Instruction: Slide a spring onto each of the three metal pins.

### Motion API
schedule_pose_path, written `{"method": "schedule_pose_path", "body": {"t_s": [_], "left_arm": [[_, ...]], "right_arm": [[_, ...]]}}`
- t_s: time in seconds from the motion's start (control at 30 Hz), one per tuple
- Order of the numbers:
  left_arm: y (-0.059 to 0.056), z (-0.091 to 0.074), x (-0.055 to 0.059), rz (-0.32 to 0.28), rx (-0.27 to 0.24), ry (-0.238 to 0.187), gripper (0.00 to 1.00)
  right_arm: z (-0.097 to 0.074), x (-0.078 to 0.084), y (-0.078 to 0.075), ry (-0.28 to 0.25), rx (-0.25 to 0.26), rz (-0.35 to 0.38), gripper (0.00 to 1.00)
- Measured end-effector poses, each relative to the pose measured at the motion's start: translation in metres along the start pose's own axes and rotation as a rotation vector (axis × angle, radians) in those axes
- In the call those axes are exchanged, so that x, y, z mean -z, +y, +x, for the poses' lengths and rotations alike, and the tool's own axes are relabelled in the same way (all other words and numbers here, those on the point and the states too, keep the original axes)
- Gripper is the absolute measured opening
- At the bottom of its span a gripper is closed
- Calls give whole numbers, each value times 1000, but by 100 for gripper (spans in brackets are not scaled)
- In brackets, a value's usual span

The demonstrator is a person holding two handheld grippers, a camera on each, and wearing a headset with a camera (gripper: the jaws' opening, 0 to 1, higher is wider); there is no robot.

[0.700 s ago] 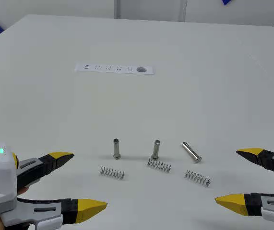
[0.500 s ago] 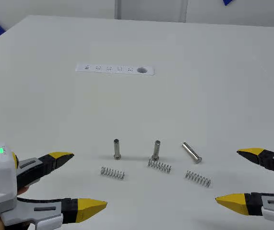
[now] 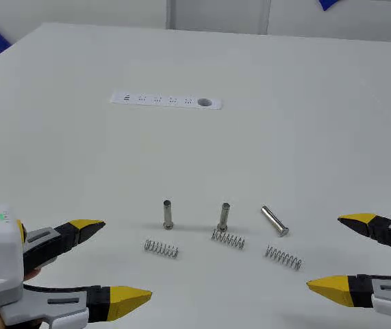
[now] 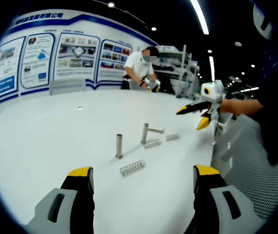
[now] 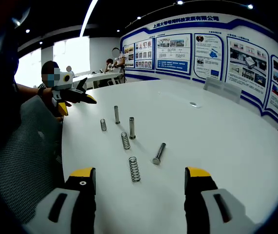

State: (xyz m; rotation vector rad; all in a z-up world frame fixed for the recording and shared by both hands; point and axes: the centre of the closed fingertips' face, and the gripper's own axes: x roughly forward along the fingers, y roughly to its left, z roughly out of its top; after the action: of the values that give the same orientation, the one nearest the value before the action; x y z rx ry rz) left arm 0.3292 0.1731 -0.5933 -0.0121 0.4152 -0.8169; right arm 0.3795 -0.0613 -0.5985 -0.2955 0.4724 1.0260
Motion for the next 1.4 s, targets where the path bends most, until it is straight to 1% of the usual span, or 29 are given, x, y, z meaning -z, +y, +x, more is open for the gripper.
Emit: {"method": "schedule_pose_path", "body": {"t_s": [0.27,0.37,0.6,0.83,1.07,1.23,1.4], "left_arm": [[-1,1,1,2,6,2,85],[-1,1,1,2,6,-1,85],[-1,1,2,0,7,-2,85],[0,1,2,-2,6,-5,85],[0,2,2,0,8,-7,85],[0,2,3,-2,6,-6,85],[0,2,2,-2,4,-5,85]], "right_arm": [[0,-2,-2,13,10,16,73],[0,-3,-4,12,17,35,70],[3,-4,-8,25,35,46,66],[6,-11,-15,34,53,50,61],[13,-22,-21,43,70,43,56],[22,-26,-26,69,78,36,53],[32,-32,-35,98,91,19,48]]}}
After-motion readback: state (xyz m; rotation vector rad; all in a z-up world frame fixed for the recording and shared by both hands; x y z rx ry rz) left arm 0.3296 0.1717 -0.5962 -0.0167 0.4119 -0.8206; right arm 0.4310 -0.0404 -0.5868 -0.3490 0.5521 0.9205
